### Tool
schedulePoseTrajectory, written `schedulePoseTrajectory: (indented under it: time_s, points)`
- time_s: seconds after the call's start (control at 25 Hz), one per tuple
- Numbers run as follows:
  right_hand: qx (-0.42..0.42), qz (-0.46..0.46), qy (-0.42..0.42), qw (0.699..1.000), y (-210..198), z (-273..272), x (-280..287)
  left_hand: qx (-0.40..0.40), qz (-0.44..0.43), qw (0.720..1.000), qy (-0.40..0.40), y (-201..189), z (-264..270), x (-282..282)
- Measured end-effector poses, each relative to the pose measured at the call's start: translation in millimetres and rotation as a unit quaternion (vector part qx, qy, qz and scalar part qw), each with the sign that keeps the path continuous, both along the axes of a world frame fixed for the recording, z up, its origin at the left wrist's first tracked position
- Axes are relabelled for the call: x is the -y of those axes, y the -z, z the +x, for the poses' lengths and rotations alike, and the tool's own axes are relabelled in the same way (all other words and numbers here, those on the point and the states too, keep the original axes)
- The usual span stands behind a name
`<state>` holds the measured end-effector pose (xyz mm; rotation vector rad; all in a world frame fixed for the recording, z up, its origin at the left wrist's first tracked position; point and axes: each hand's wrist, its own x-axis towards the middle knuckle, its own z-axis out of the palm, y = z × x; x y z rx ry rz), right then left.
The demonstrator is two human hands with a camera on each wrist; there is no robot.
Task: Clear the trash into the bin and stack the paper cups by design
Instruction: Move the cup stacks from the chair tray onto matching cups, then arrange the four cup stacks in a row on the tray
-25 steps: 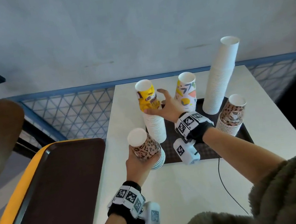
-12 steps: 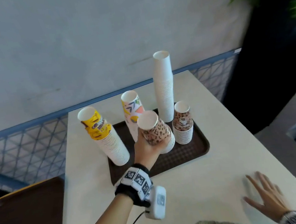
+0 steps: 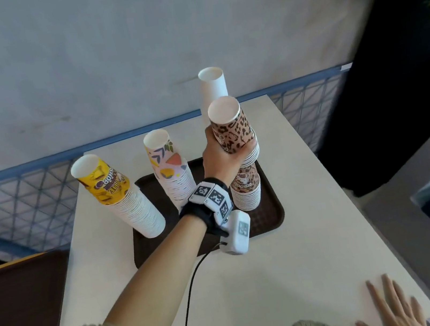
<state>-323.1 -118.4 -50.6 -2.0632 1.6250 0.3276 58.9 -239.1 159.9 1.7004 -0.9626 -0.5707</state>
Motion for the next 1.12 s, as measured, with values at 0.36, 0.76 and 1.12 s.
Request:
schedulePoseTrajectory:
  time_s: [0.36, 0.76, 1.12]
  points:
    - [0.047, -0.029, 0.019, 0.998, -7.0, 10.2, 3.2, -0.004, 0.108, 0.994, 0.009, 39.4, 2.5, -30.5]
    - [0.127, -0.05, 0.237, 0.962, -25.8, 48.4, 16.1, 0.1, 0.065, 0.993, -0.001, 34.7, 63.1, -119.0]
    - [0.406, -0.159, 0.16, 0.886, -132.2, 168.1, 103.2, 0.337, -0.028, 0.935, -0.104, -61.3, 159.3, -139.6]
